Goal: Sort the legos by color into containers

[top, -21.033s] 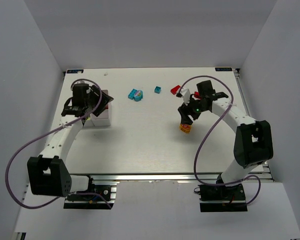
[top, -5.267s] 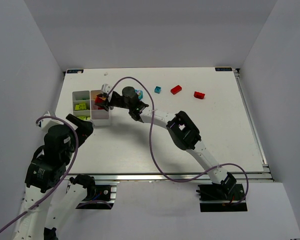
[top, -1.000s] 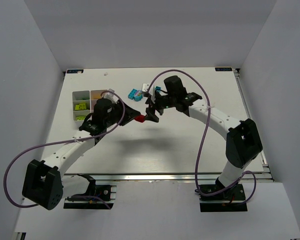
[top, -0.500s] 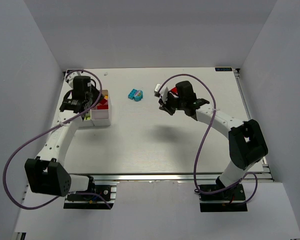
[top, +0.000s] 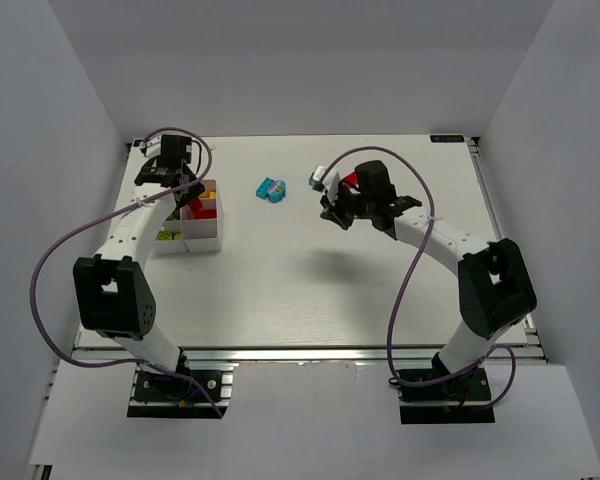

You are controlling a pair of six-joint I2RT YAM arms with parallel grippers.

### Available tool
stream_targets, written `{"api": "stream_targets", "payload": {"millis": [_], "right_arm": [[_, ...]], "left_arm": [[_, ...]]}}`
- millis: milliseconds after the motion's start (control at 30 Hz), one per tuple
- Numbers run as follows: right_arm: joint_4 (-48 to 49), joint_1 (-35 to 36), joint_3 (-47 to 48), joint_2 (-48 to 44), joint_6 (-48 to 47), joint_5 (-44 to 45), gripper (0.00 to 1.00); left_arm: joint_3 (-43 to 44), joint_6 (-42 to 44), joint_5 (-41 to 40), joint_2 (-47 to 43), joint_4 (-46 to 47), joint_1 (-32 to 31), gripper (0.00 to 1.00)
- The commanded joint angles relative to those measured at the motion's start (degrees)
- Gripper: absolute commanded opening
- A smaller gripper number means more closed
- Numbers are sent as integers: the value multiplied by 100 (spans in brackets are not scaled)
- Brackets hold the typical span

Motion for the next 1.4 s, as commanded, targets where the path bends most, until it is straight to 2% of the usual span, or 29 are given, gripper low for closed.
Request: {"api": "stream_targets", "payload": {"millis": [0, 100, 300, 400, 433, 467, 533, 567, 600, 700, 867, 933, 967, 1067, 1200, 1233, 1333, 1367], "right_arm": [[1, -57, 129, -214, 119, -161, 0], [1, -84, 129, -214, 145, -188, 0], [1, -119, 147, -223, 163, -214, 0], [-7, -154, 156, -214, 163, -232, 0], [-8, -172, 147, -214, 163, -240, 0], [-16, -181, 147, -214, 163, -240, 0], [-16, -216, 156, -214, 172, -258, 0], [-16, -233, 156, -223, 198, -267, 2], [-16, -251, 173, -197, 224, -267, 10], [-34, -382, 278, -100, 400, -311, 24], [-323, -690, 910, 460, 1076, -311, 44], [-499, -857, 1489, 742, 1410, -118, 58], [-717, -944, 1961, 1066, 1507, 83, 69], [-1226, -1007, 2728, 1786, 1464, 514, 89], [-1868, -1077, 4090, 2807, 1130, 1550, 89], [-2027, -1121, 4780, 3035, 1165, 1735, 89], [-2836, -1288, 6214, 3915, 2226, 2097, 89], [-2881, -1305, 6237, 4047, 2742, 2141, 89]], "left_arm": [[366, 113, -270, 69, -191, 26, 0], [402, 104, -341, 166, -227, 26, 0], [411, 113, -402, 395, -156, 26, 15], [490, 130, -420, 483, -183, 26, 26], [525, 139, -429, 500, -183, 26, 33], [542, 157, -437, 509, -200, 26, 52], [569, 183, -446, 492, -200, 26, 77], [569, 235, -438, 483, -209, 26, 96], [569, 262, -446, 466, -218, 26, 98], [569, 306, -368, 413, -244, 26, 98], [508, 473, 80, 62, -25, 26, 98], [420, 526, 335, -245, 37, 26, 98], [280, 569, 405, -368, 124, 26, 98], [-115, 518, 696, -1018, 413, 26, 98], [-941, 219, 1012, -1924, 792, 35, 98], [-1204, 97, 1065, -2082, 810, 35, 98], [-1635, -176, 1065, -2636, 723, 35, 98], [-1741, -247, 1039, -2898, 662, 35, 98]]}}
